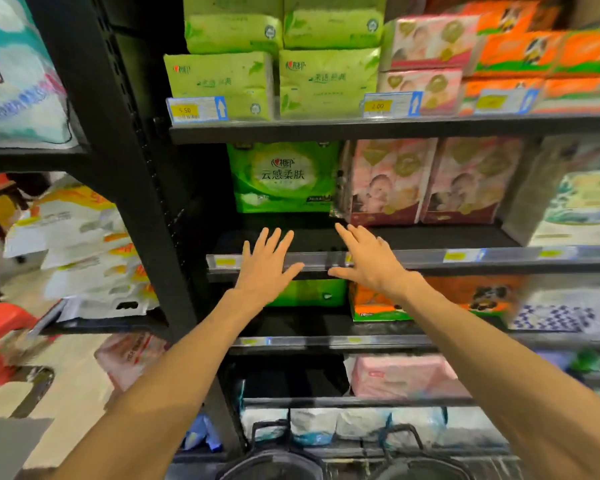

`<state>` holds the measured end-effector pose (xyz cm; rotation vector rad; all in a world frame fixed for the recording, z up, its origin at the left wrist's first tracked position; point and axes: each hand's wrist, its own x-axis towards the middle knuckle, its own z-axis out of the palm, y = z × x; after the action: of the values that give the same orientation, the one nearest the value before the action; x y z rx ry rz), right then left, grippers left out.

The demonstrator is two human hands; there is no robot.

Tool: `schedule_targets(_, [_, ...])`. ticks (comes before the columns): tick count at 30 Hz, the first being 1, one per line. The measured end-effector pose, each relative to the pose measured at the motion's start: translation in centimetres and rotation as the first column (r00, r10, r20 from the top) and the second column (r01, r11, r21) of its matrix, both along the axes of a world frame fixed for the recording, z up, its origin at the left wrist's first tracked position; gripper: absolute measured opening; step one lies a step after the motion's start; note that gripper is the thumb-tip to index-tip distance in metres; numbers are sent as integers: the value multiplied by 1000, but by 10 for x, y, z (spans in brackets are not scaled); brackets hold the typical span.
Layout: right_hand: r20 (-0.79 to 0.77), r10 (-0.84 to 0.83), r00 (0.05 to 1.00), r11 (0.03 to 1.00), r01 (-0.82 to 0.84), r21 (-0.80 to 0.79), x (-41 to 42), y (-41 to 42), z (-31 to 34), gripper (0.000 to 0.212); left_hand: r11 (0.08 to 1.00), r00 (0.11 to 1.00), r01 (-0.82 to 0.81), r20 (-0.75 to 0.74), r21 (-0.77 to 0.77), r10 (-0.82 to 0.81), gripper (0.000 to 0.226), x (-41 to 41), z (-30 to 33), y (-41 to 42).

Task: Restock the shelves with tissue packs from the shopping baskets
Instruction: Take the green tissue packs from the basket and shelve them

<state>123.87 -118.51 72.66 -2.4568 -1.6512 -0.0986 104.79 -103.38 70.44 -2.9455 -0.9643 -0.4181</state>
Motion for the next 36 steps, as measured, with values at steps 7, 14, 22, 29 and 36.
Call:
schedule_targets(7, [34, -73, 997, 992, 77, -105, -40, -143, -49, 100, 985, 984, 173, -44, -19, -174, 73, -16, -57, -111])
schedule_targets(14, [-46, -204, 978, 941, 183, -283, -38, -272, -137, 99, 936, 916, 308, -212, -172, -340, 71, -7, -132, -207])
schedule_targets(22, [-170, -333, 927, 838, 209, -504, -7, -384, -271, 103, 878, 839, 290, -340, -380, -424, 86, 21, -252, -292])
schedule_targets(29, [-293, -382, 877, 763, 120, -635, 17, -447, -377, 102, 755, 770, 117, -421, -645, -479, 96, 54, -356, -365])
schedule_targets(36, [-352, -382, 854, 690, 10, -724, 44, -464, -463, 102, 528, 858, -171, -390, -832, -336, 74, 56, -464, -439])
